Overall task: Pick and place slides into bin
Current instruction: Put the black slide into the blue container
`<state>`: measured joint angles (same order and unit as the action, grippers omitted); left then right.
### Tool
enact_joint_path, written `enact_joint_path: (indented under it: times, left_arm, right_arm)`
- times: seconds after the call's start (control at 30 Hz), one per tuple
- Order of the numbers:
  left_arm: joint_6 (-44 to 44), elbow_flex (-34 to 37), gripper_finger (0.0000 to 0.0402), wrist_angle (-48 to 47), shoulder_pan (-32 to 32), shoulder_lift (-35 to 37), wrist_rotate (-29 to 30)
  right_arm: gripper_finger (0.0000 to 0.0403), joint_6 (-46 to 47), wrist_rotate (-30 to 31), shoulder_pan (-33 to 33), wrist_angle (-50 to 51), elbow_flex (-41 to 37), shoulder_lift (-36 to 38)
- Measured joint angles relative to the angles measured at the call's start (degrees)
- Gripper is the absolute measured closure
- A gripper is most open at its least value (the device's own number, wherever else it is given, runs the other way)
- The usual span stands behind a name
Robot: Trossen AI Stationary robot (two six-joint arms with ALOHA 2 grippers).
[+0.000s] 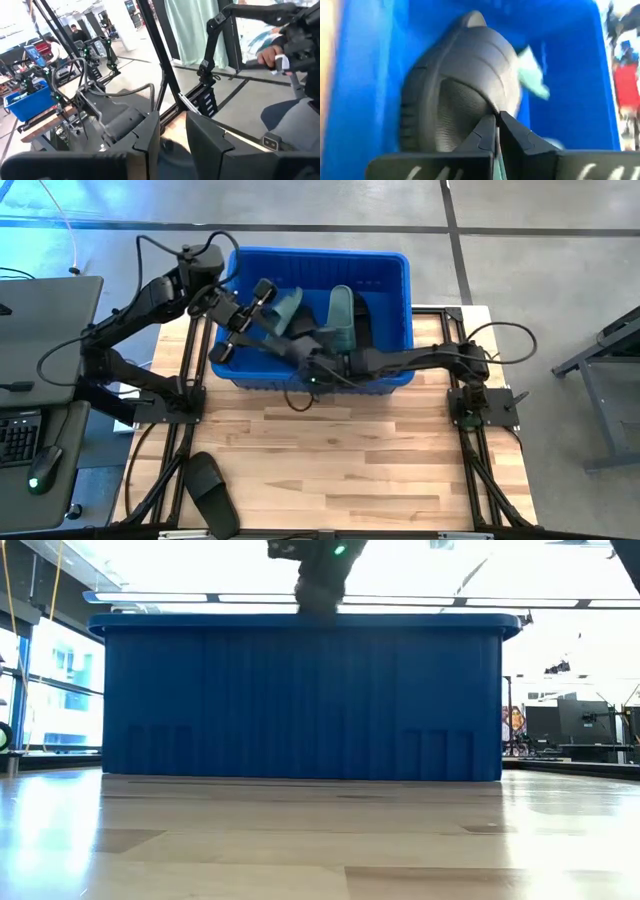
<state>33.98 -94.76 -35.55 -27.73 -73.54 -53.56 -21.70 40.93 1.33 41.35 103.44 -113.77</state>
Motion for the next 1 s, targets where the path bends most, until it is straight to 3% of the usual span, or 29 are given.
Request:
enact_joint_path:
  times: [0.1,0.2,0.3,0.63,0.77,1.0]
  left_arm:
    - [0.6,0.0,0.0316,-1.0,0.0,0.4,0.2]
    - [0.7,0.0,0.0316,-1.1,0.0,0.6,0.7]
    - [0.7,0.0,0.0316,-1.1,0.0,0.7,2.0]
    - [0.3,0.0,0.0316,-1.1,0.0,0.7,2.2]
    - [0.0,0.0,0.0316,-1.9,0.0,0.7,2.2]
    - [-3.5,0.0,0.0316,-1.9,0.0,0.7,2.3]
  right_arm:
    - [0.0402,-3.7,-4.4,-2.1,-13.0,-5.5,-0.1]
    - [0.0402,-5.7,-12.5,-4.8,-23.2,-8.7,0.1]
    - [0.0402,-6.3,-16.6,-6.9,-27.7,-10.2,0.0]
    - [0.0352,1.7,-26.5,-10.2,-25.5,-10.4,0.1]
    - [0.0355,5.5,-25.8,-9.5,-24.2,-10.5,0.2]
    - [0.0373,12.8,-30.1,-8.9,-20.8,-9.6,0.0]
